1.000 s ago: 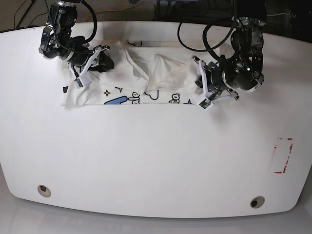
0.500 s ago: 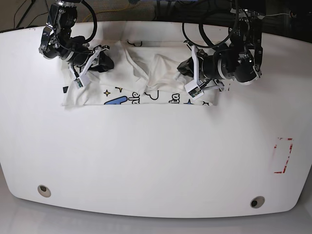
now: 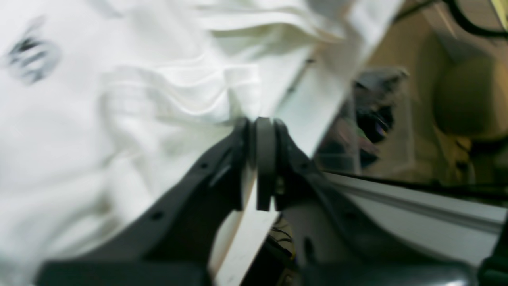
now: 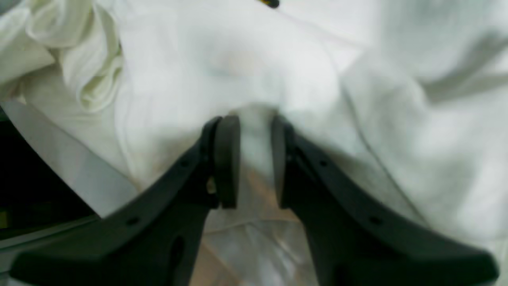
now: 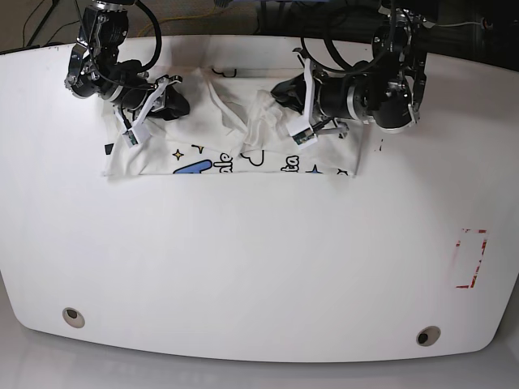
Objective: Layout the t-shirt on the table in an organized manner, then fold the t-shirt properly
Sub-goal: 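Regrasp the folded end with the left gripper and lift toward the right gripper, then lower the held fabric onto the shirt middle with the left gripper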
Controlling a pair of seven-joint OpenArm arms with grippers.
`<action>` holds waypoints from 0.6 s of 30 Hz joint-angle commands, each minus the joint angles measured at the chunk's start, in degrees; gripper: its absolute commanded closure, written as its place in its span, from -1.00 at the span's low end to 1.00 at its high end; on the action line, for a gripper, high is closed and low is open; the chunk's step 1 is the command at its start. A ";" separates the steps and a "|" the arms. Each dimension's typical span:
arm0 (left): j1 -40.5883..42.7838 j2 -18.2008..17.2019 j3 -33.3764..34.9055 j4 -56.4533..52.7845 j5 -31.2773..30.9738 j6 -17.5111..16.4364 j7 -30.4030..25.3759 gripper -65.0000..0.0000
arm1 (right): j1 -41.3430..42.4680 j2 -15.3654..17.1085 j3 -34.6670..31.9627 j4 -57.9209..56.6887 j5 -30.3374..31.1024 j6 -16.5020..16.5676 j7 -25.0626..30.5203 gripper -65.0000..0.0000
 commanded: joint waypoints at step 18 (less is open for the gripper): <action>-4.16 -3.30 -0.69 1.27 -1.39 -6.88 -1.01 0.48 | -0.14 0.35 -0.20 0.00 -3.07 -0.53 -2.88 0.56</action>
